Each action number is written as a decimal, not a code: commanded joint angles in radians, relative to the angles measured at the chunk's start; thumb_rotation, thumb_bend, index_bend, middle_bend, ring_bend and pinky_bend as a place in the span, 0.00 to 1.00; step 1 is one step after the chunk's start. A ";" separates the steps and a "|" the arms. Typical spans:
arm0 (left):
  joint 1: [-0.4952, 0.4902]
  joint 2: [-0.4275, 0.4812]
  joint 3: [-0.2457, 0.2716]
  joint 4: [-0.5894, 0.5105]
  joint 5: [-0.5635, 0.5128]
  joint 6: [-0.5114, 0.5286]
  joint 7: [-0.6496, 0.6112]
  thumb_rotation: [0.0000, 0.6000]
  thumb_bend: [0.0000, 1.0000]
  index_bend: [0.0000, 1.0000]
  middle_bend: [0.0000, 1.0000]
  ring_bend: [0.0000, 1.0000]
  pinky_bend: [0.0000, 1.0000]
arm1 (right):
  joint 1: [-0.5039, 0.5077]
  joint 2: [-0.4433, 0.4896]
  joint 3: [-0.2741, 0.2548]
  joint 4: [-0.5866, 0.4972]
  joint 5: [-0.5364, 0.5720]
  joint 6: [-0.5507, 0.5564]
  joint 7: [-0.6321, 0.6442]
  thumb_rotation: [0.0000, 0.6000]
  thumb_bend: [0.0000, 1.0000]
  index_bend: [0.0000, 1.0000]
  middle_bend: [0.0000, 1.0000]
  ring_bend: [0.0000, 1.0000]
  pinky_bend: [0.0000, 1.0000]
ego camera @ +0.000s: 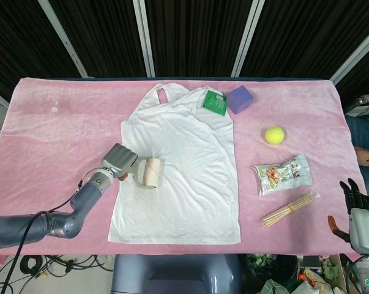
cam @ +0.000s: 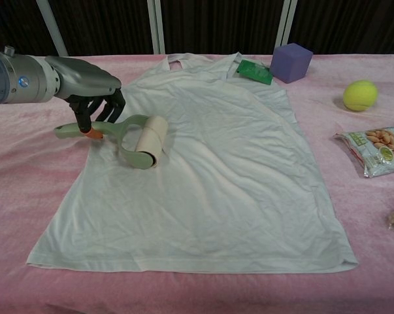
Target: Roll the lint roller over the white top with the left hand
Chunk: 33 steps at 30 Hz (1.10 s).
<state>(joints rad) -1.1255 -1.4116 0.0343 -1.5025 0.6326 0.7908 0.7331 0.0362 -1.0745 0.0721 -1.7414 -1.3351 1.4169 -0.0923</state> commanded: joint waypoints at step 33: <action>-0.208 -0.279 -0.081 0.140 -0.174 0.001 0.160 1.00 0.47 0.67 0.65 0.52 0.65 | -0.001 0.005 -0.001 -0.001 -0.001 -0.002 0.012 1.00 0.29 0.02 0.00 0.17 0.15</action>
<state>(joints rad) -1.3352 -1.6945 -0.0545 -1.3588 0.4642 0.7879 0.8875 0.0354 -1.0693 0.0713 -1.7419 -1.3363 1.4144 -0.0802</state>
